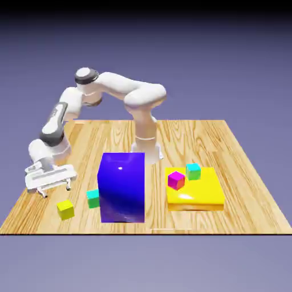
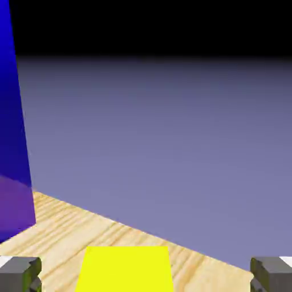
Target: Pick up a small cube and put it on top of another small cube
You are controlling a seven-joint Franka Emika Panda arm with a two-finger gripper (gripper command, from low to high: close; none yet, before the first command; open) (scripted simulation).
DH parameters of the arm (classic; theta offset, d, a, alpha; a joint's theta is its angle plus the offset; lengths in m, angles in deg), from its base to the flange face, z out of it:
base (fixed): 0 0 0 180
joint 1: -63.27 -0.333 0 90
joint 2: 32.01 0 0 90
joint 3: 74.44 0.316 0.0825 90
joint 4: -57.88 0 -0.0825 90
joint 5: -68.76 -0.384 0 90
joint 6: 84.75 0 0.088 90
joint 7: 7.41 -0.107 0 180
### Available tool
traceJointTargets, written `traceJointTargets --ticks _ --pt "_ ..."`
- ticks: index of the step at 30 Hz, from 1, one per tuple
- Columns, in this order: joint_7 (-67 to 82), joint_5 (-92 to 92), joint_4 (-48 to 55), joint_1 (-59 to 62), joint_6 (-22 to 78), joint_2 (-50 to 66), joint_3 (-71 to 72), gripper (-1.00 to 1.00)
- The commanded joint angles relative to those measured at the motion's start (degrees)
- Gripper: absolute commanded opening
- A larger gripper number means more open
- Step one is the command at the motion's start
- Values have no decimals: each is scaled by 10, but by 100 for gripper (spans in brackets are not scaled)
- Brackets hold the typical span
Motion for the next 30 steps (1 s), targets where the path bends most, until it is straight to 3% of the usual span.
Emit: traceJointTargets --ticks 1,4,5,10,30 --pt "4 2 8 -21 -17 -15 -7 0" --pt "13 7 28 -69 -56 -48 -24 0" --pt "13 7 28 -69 -56 -48 -24 -100" --pt "10 -3 3 -1 10 14 6 -100" --pt "299 -84 96 -35 292 429 169 -100"
